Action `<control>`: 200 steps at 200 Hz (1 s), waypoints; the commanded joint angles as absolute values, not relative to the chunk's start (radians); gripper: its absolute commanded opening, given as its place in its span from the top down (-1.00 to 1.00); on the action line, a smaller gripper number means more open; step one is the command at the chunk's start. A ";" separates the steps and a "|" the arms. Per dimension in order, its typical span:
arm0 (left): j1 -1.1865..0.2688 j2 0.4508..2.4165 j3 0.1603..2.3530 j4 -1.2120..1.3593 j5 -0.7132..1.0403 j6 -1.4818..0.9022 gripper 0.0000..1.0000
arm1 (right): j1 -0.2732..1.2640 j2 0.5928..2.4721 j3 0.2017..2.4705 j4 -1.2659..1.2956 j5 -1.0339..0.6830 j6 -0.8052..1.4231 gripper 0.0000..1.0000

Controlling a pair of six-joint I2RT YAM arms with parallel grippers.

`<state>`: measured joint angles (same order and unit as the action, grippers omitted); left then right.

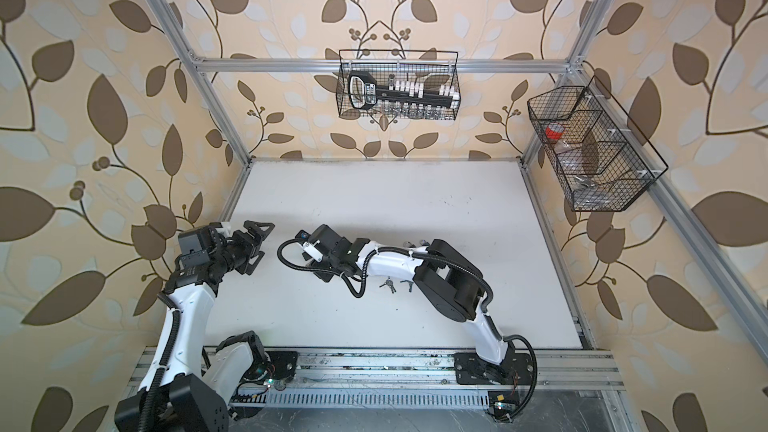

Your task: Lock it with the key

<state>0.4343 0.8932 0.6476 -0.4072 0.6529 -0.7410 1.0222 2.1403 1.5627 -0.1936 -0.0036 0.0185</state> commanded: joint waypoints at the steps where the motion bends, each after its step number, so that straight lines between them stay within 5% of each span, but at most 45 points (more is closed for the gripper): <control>1: 0.458 0.893 0.653 -0.434 0.715 -0.720 -0.98 | 1.031 2.210 1.655 -0.285 0.039 0.035 0.17; 114: 0.463 0.890 0.635 -0.405 0.748 -0.724 -0.98 | 1.066 2.429 1.931 -0.425 0.200 0.080 0.03; 200: 0.463 0.892 0.629 -0.388 0.779 -0.730 -0.98 | 1.066 2.373 1.819 -0.418 0.217 0.102 -0.02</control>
<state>0.4534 0.8932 0.6338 -0.4206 0.7311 -0.7383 1.0603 2.4050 1.8923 -0.3882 0.1947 0.0845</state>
